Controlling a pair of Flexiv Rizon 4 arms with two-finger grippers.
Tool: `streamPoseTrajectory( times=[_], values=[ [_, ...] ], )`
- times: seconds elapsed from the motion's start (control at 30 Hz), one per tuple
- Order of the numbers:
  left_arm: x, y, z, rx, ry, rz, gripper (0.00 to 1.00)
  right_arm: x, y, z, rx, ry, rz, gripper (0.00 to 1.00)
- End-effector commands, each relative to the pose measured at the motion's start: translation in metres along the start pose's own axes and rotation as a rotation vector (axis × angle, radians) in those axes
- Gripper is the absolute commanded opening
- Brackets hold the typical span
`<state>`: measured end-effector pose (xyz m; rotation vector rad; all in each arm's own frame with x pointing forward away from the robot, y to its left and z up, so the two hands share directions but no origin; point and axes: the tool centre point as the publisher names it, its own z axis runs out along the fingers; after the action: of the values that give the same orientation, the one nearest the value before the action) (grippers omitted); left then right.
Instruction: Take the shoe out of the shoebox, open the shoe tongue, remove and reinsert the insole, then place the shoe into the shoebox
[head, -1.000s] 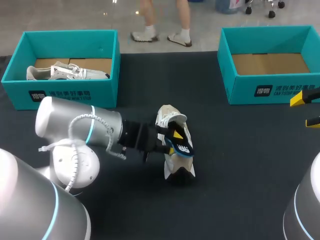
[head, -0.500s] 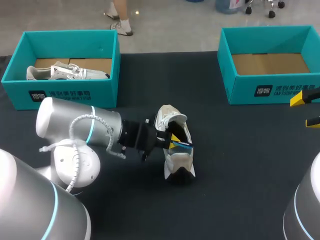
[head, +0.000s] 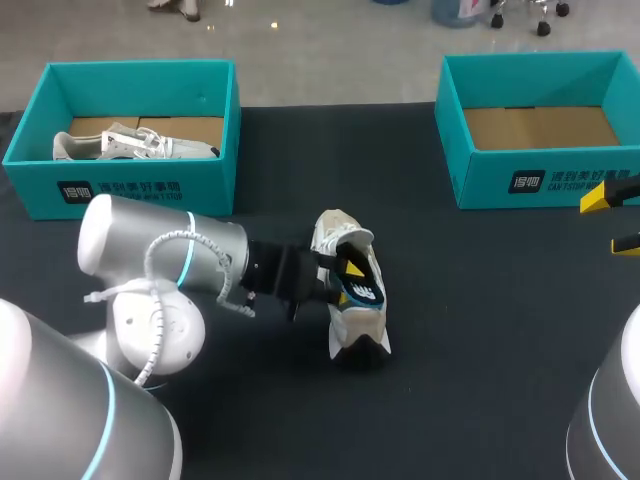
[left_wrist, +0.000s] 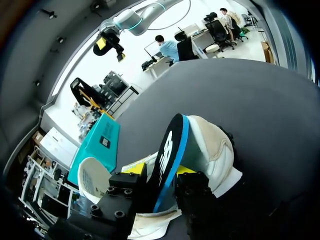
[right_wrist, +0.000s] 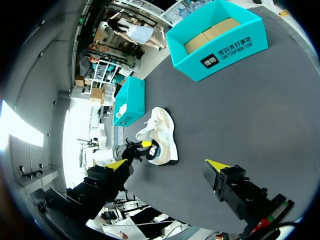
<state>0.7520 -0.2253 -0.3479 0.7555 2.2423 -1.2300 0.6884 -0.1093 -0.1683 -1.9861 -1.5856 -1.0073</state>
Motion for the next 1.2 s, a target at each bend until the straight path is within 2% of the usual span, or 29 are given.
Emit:
streamPoseTrajectory(
  times=[0.03, 0.2, 0.27, 0.33, 0.8, 1.1, 1.13, 1.2],
  values=[
    [0.004, -0.01, -0.01, -0.007, -0.008, 0.012, 0.34, 0.0, -0.001, 0.0, -0.002, -0.003, 0.002, 1.0],
    [0.004, -0.014, -0.014, -0.012, -0.011, 0.021, 0.3, 0.0, -0.001, 0.0, -0.002, -0.003, 0.002, 1.0],
    [0.004, -0.015, -0.013, -0.013, -0.01, 0.022, 0.25, 0.0, -0.001, 0.0, -0.002, -0.003, 0.002, 1.0],
    [0.004, -0.013, -0.009, -0.013, 0.0, 0.021, 0.0, 0.0, -0.001, 0.0, -0.002, -0.003, 0.002, 1.0],
    [-0.002, 0.009, 0.009, -0.066, 0.018, 0.05, 0.0, 0.0, -0.001, 0.0, -0.002, -0.003, 0.002, 1.0],
    [0.005, 0.004, 0.005, -0.063, 0.034, 0.044, 0.0, 0.0, -0.001, 0.0, -0.002, -0.003, 0.002, 1.0],
    [0.006, 0.003, 0.003, -0.064, 0.032, 0.043, 0.24, 0.0, -0.001, 0.0, -0.002, -0.003, 0.002, 1.0],
    [0.007, 0.001, 0.0, -0.07, 0.025, 0.044, 0.39, 0.0, -0.001, 0.0, -0.002, -0.003, 0.002, 1.0]
  ],
)
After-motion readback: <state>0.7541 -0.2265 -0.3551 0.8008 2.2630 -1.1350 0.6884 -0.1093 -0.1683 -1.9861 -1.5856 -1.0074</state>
